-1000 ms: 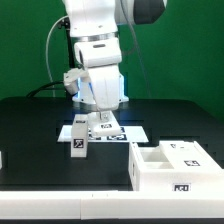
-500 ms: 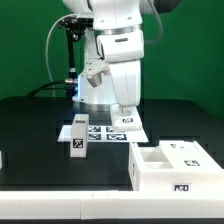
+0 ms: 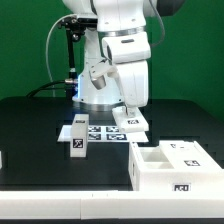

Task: Assemble cabinet

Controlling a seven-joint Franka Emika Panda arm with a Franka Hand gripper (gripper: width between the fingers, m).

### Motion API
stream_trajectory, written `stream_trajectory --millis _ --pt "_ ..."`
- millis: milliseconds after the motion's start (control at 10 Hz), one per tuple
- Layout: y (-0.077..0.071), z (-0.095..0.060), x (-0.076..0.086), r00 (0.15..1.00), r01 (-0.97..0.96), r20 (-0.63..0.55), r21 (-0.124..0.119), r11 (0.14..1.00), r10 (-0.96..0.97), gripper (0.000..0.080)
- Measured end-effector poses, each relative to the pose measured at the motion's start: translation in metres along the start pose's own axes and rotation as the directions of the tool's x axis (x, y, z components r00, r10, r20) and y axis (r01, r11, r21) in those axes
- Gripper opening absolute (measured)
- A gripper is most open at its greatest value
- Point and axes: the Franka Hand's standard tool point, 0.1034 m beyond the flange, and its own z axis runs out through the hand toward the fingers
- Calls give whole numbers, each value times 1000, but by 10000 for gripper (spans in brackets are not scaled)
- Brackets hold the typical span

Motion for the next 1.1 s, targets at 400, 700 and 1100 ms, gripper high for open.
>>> stream_trajectory --millis 400,700,1100 --pt "7 -1 -1 999 -38 14 -38 999 39 67" --pt "15 0 6 995 -101 16 -52 994 102 67" --pt "17 8 19 995 -90 30 -45 995 91 67"
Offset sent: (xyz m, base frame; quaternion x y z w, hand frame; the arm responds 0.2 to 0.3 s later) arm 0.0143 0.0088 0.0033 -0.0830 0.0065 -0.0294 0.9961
